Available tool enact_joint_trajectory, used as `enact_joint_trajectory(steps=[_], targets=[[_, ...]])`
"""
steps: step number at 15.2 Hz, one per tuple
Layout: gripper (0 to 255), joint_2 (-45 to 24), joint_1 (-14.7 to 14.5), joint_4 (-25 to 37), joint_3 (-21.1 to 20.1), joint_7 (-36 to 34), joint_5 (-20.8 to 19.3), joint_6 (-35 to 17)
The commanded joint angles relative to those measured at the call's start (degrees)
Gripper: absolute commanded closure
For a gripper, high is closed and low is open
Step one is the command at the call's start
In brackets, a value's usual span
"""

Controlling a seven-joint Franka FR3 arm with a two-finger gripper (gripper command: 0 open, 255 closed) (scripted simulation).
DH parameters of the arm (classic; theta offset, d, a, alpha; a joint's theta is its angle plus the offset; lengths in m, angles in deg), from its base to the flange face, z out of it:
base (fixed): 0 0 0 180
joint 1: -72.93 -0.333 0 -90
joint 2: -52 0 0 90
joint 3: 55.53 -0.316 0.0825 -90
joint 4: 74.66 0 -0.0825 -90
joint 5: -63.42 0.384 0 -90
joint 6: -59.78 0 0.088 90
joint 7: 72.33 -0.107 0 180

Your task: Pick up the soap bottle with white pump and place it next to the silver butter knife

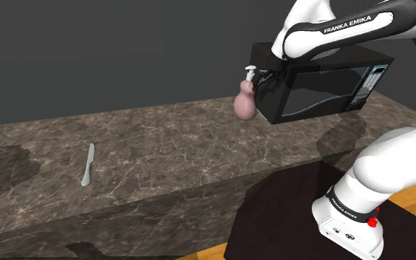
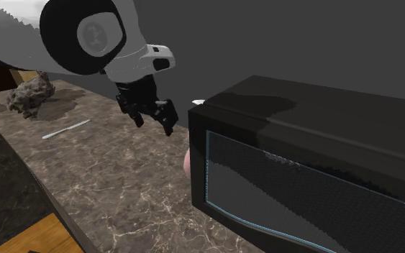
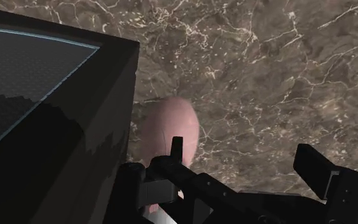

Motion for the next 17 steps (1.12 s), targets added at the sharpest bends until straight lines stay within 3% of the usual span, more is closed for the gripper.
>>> enact_joint_trajectory(steps=[1,8,17], targets=[[0,-4.4,1.4,0.4,-0.2,-1.9,-1.1,-5.5],[0,-18.6,7.1,3.9,-1.6,-11.4,-7.7,-20.8],[0,-25.3,7.9,5.0,-1.7,-13.1,-9.9,-26.4]])
